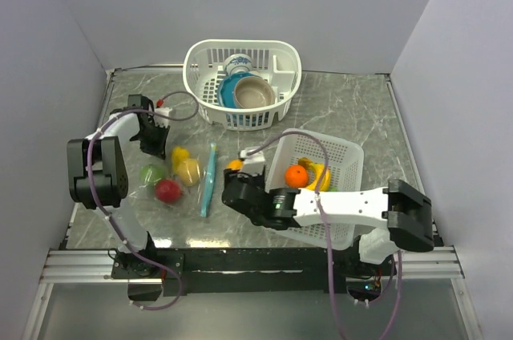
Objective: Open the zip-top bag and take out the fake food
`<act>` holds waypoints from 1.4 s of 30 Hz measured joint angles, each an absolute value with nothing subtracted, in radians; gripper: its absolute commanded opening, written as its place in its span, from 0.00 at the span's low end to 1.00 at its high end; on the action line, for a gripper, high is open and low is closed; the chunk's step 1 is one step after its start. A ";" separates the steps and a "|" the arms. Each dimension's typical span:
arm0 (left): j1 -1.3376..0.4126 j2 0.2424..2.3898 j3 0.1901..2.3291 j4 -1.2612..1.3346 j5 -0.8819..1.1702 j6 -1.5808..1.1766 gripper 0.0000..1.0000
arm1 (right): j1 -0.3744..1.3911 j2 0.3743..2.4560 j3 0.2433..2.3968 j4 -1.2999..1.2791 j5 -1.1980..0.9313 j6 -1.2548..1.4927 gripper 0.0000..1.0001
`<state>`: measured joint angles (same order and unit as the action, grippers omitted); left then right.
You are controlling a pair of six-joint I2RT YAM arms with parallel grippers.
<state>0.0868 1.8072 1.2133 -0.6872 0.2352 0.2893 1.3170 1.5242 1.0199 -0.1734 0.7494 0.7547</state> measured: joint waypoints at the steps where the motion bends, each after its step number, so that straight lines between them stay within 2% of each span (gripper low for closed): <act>1: 0.080 1.799 1.220 -0.702 0.243 0.290 0.01 | 1.317 1.506 1.020 -0.228 0.788 0.801 0.56; 6: 0.007 1.704 1.237 -0.789 0.280 0.289 0.01 | 1.293 1.480 1.019 -0.564 0.932 1.116 0.57; 9: -0.064 1.655 1.282 -0.851 0.313 0.282 0.01 | 1.242 1.483 1.018 -0.736 0.974 1.285 0.62; 12: -0.127 1.628 1.359 -0.907 0.345 0.268 0.01 | 1.198 1.490 1.007 -0.827 0.979 1.376 0.81; 13: -0.143 1.620 1.388 -0.929 0.356 0.265 0.01 | 1.187 1.493 1.002 -0.842 0.977 1.392 0.94; 15: -0.162 1.610 1.450 -0.973 0.376 0.262 0.01 | 1.169 1.494 0.990 -0.851 0.970 1.407 1.00; 19: -0.171 1.580 1.556 -1.032 0.397 0.249 0.01 | 1.158 1.494 0.987 -0.855 0.963 1.404 1.00; 23: -0.178 1.534 1.561 -1.044 0.393 0.247 0.01 | 1.159 1.494 0.987 -0.854 0.964 1.395 1.00; 28: -0.183 1.501 1.383 -0.976 0.318 0.253 0.01 | 1.201 1.494 1.026 -0.848 0.986 1.337 1.00; 34: -0.183 1.586 1.176 -0.847 0.170 0.275 0.01 | 1.274 1.520 1.153 -0.757 1.004 1.209 1.00; 42: -0.181 1.656 1.094 -0.653 0.039 0.299 0.01 | 1.356 1.688 1.219 -0.552 0.974 0.999 1.00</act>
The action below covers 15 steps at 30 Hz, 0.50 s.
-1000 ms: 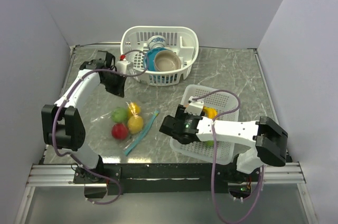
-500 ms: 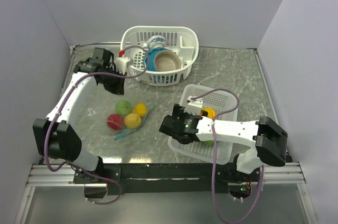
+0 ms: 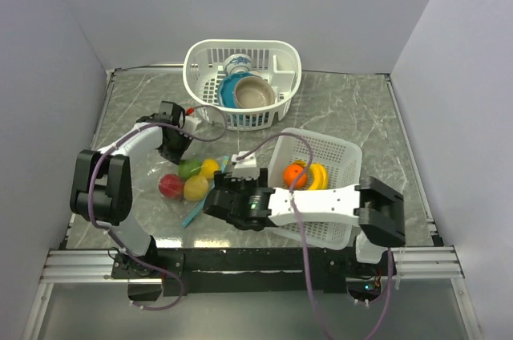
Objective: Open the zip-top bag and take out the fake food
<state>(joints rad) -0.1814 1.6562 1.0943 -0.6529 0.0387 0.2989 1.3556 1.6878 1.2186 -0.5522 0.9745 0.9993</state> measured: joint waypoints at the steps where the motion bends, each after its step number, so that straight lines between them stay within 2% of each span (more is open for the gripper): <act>1: -0.181 1.666 1.082 -0.646 0.033 0.300 0.01 | 1.361 1.710 1.219 -0.524 0.961 0.977 0.99; 15: -0.185 1.697 1.030 -0.577 0.009 0.301 0.01 | 1.365 2.001 1.279 -0.310 0.854 0.794 0.96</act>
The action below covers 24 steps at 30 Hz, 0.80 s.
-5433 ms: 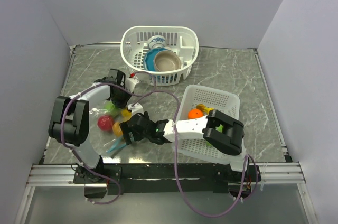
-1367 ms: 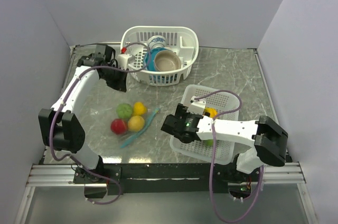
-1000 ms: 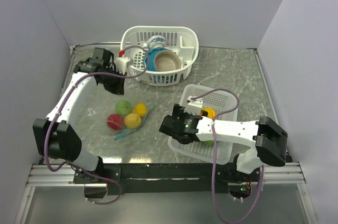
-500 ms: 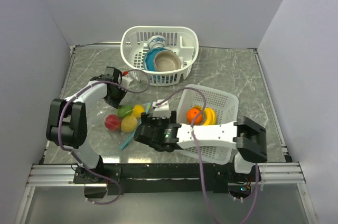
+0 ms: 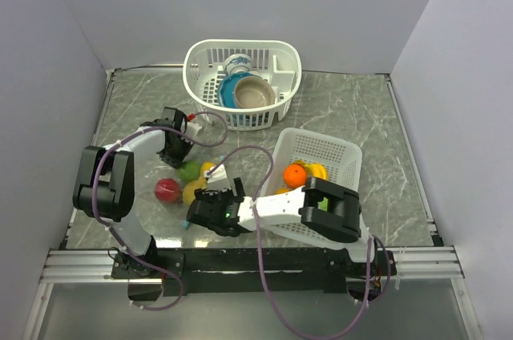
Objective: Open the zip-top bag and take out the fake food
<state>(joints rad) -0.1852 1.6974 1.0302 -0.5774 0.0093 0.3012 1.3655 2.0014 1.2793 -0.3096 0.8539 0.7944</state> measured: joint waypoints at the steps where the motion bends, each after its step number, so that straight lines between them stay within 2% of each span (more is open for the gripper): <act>1: -0.186 1.697 1.030 -0.577 0.010 0.301 0.01 | 1.365 2.015 1.293 -0.302 0.845 0.783 0.96; 5: -0.191 1.697 1.028 -0.576 0.010 0.296 0.01 | 1.362 2.051 1.349 -0.262 0.820 0.736 1.00; 15: -0.218 1.666 0.963 -0.514 0.007 0.282 0.01 | 1.355 2.077 1.385 -0.111 0.693 0.629 1.00; 24: -0.225 1.662 0.954 -0.504 0.003 0.286 0.01 | 1.337 2.099 1.412 -0.127 0.670 0.599 1.00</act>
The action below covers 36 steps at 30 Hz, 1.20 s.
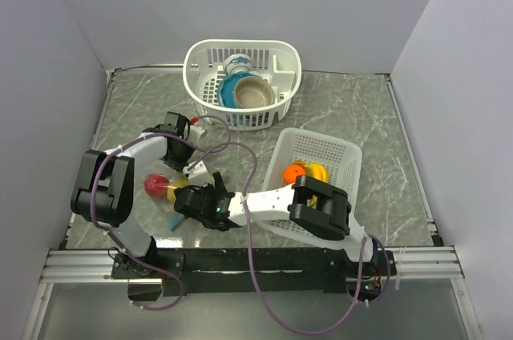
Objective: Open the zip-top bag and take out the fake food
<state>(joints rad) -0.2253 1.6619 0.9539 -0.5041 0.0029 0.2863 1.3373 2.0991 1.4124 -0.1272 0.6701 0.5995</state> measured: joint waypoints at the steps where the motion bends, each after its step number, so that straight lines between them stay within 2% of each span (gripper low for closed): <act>1: -0.227 1.662 0.953 -0.503 0.002 0.290 0.01 | 1.337 2.099 1.412 -0.128 0.672 0.592 1.00; 18: -0.261 1.660 0.944 -0.504 -0.016 0.382 0.01 | 1.306 2.109 1.472 -0.192 0.710 0.506 1.00; 21: -0.261 1.659 0.950 -0.522 -0.008 0.394 0.20 | 1.302 2.109 1.474 -0.195 0.718 0.526 1.00; 24: -0.244 1.658 0.982 -0.602 0.027 0.395 0.55 | 1.298 2.109 1.473 -0.209 0.739 0.545 1.00; 25: -0.232 1.657 0.997 -0.627 0.042 0.397 0.78 | 1.296 2.109 1.469 -0.210 0.745 0.553 1.00; 26: -0.212 1.657 1.020 -0.661 0.062 0.392 0.96 | 1.291 2.109 1.465 -0.207 0.750 0.563 1.00; 32: -0.027 1.623 1.215 -0.798 0.291 0.334 0.97 | 1.284 2.103 1.446 -0.148 0.742 0.654 0.99; 36: 0.091 1.578 1.240 -0.872 0.421 0.328 0.97 | 1.284 2.093 1.446 -0.110 0.739 0.701 0.97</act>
